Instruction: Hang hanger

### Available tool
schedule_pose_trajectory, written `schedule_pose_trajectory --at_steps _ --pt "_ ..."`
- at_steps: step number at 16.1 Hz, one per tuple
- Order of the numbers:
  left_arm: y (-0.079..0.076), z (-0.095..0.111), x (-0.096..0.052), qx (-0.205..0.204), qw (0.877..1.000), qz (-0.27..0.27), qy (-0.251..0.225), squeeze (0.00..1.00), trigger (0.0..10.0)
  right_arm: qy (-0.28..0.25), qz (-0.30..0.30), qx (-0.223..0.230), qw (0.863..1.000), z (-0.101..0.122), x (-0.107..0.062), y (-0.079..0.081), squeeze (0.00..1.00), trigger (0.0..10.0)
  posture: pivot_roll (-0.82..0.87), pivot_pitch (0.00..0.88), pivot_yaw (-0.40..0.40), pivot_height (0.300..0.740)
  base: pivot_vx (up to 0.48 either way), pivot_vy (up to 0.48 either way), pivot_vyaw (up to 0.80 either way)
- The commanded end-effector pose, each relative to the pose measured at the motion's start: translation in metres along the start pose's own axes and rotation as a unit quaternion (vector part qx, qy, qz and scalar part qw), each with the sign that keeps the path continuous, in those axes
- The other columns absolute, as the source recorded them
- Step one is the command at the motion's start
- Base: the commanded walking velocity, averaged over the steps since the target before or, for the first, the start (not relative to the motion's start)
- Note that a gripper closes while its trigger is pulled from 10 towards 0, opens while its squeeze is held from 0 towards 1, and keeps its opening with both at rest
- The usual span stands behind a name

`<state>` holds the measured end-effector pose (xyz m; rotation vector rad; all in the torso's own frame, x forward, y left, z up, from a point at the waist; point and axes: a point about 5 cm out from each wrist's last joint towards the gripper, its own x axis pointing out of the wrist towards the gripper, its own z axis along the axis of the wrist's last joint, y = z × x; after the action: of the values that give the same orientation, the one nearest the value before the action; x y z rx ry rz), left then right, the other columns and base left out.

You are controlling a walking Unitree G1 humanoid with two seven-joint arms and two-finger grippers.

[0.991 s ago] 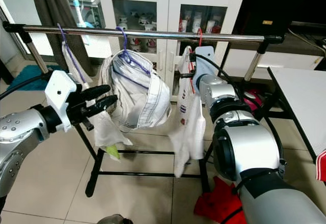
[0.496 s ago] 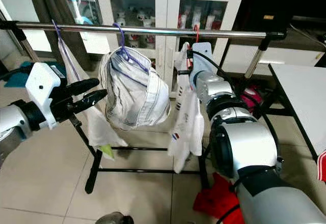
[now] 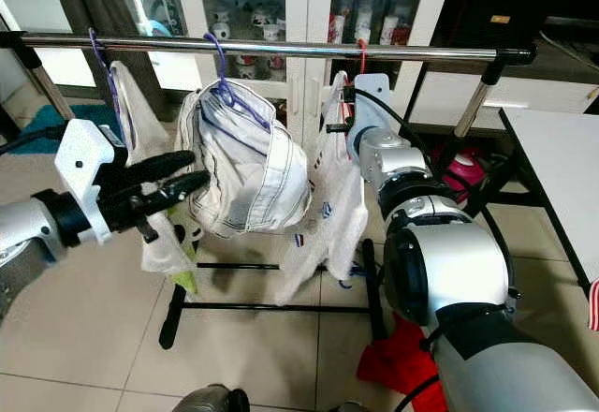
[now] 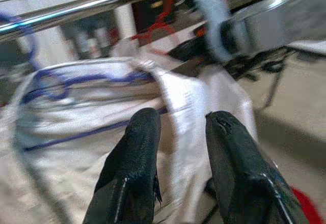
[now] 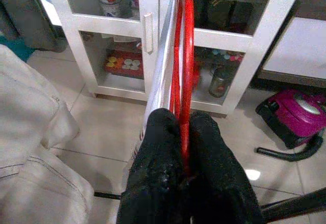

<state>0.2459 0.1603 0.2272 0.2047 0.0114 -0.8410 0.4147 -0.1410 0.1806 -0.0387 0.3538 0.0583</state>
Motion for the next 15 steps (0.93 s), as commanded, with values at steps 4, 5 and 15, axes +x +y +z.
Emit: schedule_pose_trajectory --at_steps 4,5,15 --pt "-0.001 0.002 0.008 -0.002 1.0 -0.017 -0.011 0.0 10.0 -0.037 0.014 -0.027 0.999 0.013 -0.001 -0.003 1.0 10.0 0.09 0.09 0.058 0.74 0.0 0.0 0.0" --pt "0.002 0.001 0.01 0.001 1.0 -0.011 -0.01 0.0 10.0 -0.048 0.018 -0.023 0.998 0.017 -0.002 -0.002 1.0 10.0 0.08 0.084 0.057 0.74 0.0 0.0 0.0" --pt "0.022 -0.013 0.02 -0.021 0.996 0.083 -0.03 0.0 10.0 -0.21 0.066 0.091 0.971 0.061 -0.013 -0.002 1.0 10.0 0.01 0.0 0.049 0.74 0.0 0.0 0.0"
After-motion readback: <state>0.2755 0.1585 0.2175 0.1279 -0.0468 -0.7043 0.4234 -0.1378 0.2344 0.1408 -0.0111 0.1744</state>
